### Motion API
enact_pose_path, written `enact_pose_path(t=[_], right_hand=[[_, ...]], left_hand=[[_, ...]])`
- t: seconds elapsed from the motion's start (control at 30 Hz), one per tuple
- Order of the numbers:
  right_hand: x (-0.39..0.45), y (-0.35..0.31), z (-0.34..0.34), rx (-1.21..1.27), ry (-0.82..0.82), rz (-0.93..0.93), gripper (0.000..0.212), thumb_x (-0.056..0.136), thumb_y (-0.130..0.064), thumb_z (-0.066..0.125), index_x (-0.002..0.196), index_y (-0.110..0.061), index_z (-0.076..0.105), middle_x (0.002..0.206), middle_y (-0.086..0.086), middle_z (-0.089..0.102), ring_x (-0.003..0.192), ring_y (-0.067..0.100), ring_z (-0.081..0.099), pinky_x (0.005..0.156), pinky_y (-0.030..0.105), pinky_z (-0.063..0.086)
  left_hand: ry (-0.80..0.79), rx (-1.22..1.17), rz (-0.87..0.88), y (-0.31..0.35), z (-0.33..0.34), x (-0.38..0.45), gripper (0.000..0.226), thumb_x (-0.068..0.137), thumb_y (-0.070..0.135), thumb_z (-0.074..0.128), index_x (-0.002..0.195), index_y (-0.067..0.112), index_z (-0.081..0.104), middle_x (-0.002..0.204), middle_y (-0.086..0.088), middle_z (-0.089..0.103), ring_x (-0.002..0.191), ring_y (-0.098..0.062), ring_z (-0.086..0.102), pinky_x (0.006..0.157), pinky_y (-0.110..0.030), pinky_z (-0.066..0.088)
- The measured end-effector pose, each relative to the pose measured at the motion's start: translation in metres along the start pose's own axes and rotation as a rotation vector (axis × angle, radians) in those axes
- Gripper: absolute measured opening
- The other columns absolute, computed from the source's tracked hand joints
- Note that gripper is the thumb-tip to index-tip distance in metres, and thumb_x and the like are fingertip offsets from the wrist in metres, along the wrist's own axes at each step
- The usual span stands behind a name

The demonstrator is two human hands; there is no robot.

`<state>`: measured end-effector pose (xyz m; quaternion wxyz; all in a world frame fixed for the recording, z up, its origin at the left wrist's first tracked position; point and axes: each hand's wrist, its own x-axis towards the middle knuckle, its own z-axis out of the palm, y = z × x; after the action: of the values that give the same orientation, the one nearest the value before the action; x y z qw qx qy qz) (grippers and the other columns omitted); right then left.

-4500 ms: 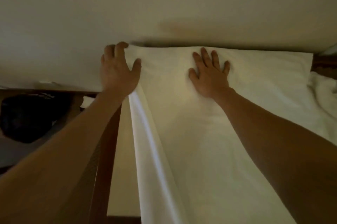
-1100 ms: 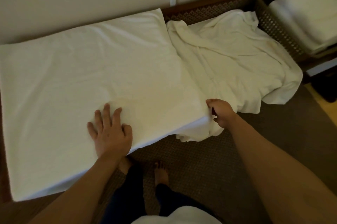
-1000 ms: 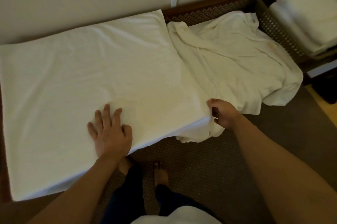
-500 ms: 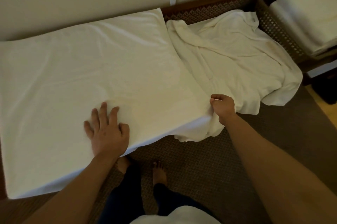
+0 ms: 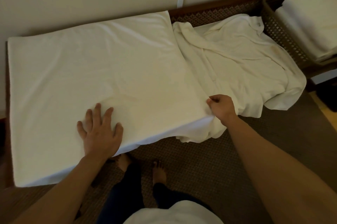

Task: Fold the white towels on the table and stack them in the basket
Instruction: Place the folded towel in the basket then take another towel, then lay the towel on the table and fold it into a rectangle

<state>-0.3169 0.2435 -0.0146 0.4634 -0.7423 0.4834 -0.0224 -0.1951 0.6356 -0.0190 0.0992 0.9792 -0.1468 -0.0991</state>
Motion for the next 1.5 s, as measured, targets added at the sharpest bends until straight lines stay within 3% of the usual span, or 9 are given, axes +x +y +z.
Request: enact_pose_path(t=[0.3,0.47,0.63,0.77,0.9,1.03,1.23,1.37,1.5], right_hand=[[-0.011,-0.007,0.008,-0.172,0.039,-0.088,0.018,0.096,-0.023,0.066,0.113,-0.019,0.063,0.099,0.003,0.065,0.077,0.014,0.059,0.064,0.024,0.042],[-0.005,-0.006,0.004,-0.188,-0.075,-0.025,0.022,0.094,-0.028,0.069,0.112,-0.018,0.066,0.107,0.004,0.068,0.093,0.022,0.064,0.083,0.032,0.050],[-0.002,-0.010,0.001,-0.147,-0.132,0.093,0.027,0.091,-0.029,0.074,0.108,-0.007,0.071,0.099,0.004,0.067,0.096,0.022,0.062,0.085,0.034,0.050],[0.001,-0.017,-0.005,-0.182,-0.139,0.150,0.016,0.090,-0.020,0.076,0.093,-0.010,0.064,0.083,0.003,0.060,0.081,0.020,0.057,0.065,0.028,0.042],[0.003,-0.018,-0.008,-0.151,-0.110,0.157,0.038,0.091,-0.011,0.071,0.061,-0.012,0.046,0.063,0.005,0.043,0.060,0.021,0.042,0.057,0.029,0.033],[0.004,-0.014,-0.017,0.090,-0.005,0.281,0.016,0.091,-0.012,0.076,0.082,-0.008,0.063,0.084,0.005,0.061,0.083,0.024,0.062,0.085,0.044,0.059],[0.012,-0.015,-0.016,0.298,0.037,0.420,0.021,0.090,0.000,0.072,0.074,-0.005,0.058,0.096,0.015,0.063,0.105,0.032,0.065,0.087,0.040,0.055],[0.013,-0.018,-0.010,0.241,-0.015,0.436,0.018,0.096,-0.006,0.060,0.103,0.011,0.058,0.113,0.029,0.063,0.100,0.031,0.057,0.100,0.054,0.053],[0.006,-0.024,-0.010,0.279,-0.080,0.488,0.014,0.099,-0.010,0.057,0.111,-0.005,0.061,0.114,0.017,0.064,0.105,0.034,0.061,0.096,0.052,0.053]], left_hand=[[-0.026,-0.008,-0.013,-0.002,0.004,-0.002,0.072,0.092,0.061,0.023,0.157,0.031,0.028,0.170,-0.002,0.006,0.156,-0.029,0.000,0.120,-0.064,0.004],[-0.020,-0.005,0.010,-0.007,0.004,-0.001,0.071,0.093,0.064,0.021,0.157,0.033,0.027,0.171,-0.001,0.005,0.156,-0.027,0.000,0.120,-0.063,0.004],[-0.017,-0.013,0.011,-0.006,0.002,-0.001,0.072,0.092,0.065,0.020,0.156,0.033,0.029,0.170,-0.001,0.007,0.156,-0.028,0.001,0.120,-0.062,0.005],[-0.020,-0.002,0.012,-0.008,0.002,-0.002,0.071,0.092,0.065,0.019,0.156,0.034,0.027,0.170,0.000,0.006,0.156,-0.027,0.000,0.120,-0.062,0.005],[-0.007,0.021,0.017,-0.009,0.003,-0.002,0.071,0.093,0.066,0.018,0.157,0.035,0.026,0.170,0.000,0.007,0.156,-0.027,0.002,0.121,-0.061,0.007],[-0.002,0.038,0.021,-0.010,0.004,-0.002,0.071,0.094,0.066,0.018,0.157,0.035,0.025,0.171,0.001,0.006,0.156,-0.027,0.001,0.121,-0.060,0.008],[-0.003,0.050,0.012,-0.008,0.002,-0.002,0.070,0.094,0.066,0.020,0.157,0.035,0.024,0.171,0.001,0.004,0.157,-0.026,-0.001,0.122,-0.059,0.006],[-0.005,0.060,0.010,-0.009,0.002,-0.002,0.070,0.093,0.066,0.021,0.157,0.036,0.024,0.171,0.001,0.004,0.156,-0.026,0.000,0.122,-0.059,0.007],[-0.015,0.064,0.007,-0.007,0.002,-0.002,0.071,0.093,0.065,0.020,0.157,0.035,0.023,0.171,0.000,0.003,0.156,-0.027,-0.001,0.122,-0.059,0.006]])
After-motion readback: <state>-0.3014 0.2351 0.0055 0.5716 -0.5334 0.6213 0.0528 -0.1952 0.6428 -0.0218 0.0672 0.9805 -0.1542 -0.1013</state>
